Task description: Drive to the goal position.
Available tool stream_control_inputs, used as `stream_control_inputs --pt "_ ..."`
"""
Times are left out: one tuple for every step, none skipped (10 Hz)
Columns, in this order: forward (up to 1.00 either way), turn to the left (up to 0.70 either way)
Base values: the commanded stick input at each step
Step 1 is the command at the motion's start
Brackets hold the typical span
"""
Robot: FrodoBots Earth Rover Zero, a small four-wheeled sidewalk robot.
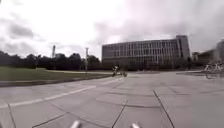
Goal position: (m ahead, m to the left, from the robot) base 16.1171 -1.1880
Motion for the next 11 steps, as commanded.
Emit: stream_control_inputs --pt "0.70 -0.32" --pt "0.70 -0.32" --pt "0.70 -0.32" --pt "0.70 -0.32" --pt "0.70 -0.31" --pt "0.70 -0.19" --pt "0.70 -0.02" --pt "0.70 -0.01" --pt "0.70 -0.01" --pt "0.70 0.00" --pt "0.70 0.00"
